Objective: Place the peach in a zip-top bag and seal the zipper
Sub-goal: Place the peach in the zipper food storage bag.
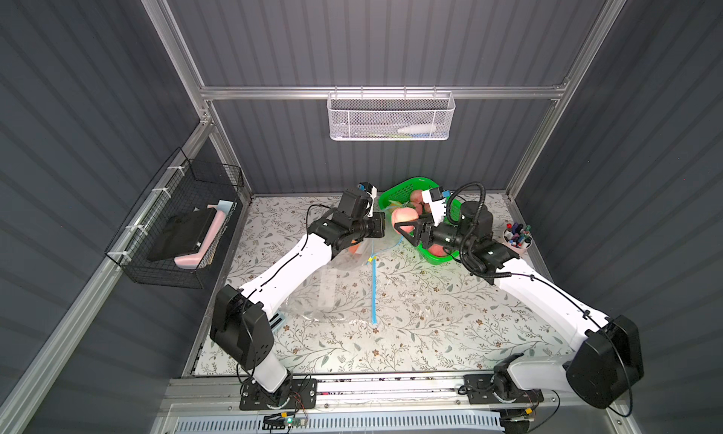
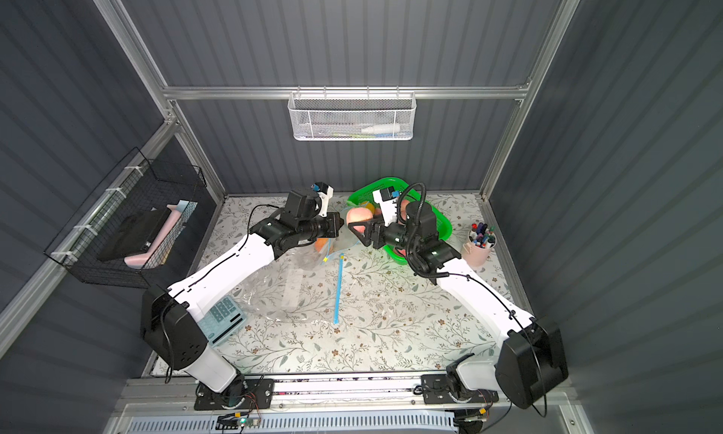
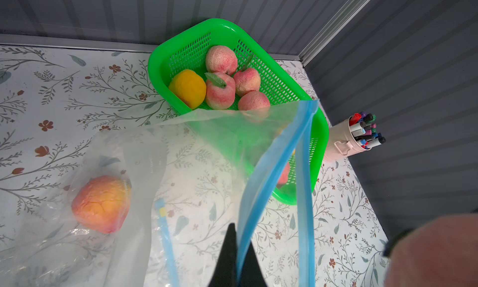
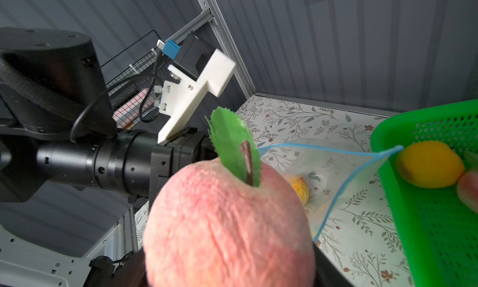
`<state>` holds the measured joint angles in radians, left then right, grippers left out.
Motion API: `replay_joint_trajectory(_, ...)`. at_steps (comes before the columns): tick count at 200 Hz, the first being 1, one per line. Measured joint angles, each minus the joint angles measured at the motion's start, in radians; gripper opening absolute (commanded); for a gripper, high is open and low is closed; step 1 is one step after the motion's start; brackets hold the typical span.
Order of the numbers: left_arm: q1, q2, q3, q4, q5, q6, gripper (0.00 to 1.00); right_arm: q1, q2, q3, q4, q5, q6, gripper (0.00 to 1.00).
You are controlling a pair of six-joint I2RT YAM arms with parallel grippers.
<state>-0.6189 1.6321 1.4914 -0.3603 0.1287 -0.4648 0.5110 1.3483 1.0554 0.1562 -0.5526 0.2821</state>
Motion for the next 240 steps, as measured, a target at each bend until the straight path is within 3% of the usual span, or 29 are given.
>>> replay_joint_trajectory(126,0.000,-0.129,-0.029,0.016,-0.106,-0.007,0.00,0.055,0.125,0.103,-0.180,0.095,-0.135,0.56)
replay_joint_trajectory(187,0.000,-0.131,-0.030,0.021,-0.108,-0.007,0.00,0.072,0.179,0.184,-0.275,0.121,-0.151,0.80)
replay_joint_trajectory(240,0.000,-0.131,-0.031,0.021,-0.130,-0.007,0.00,0.072,0.135,0.194,-0.253,0.130,-0.095,0.85)
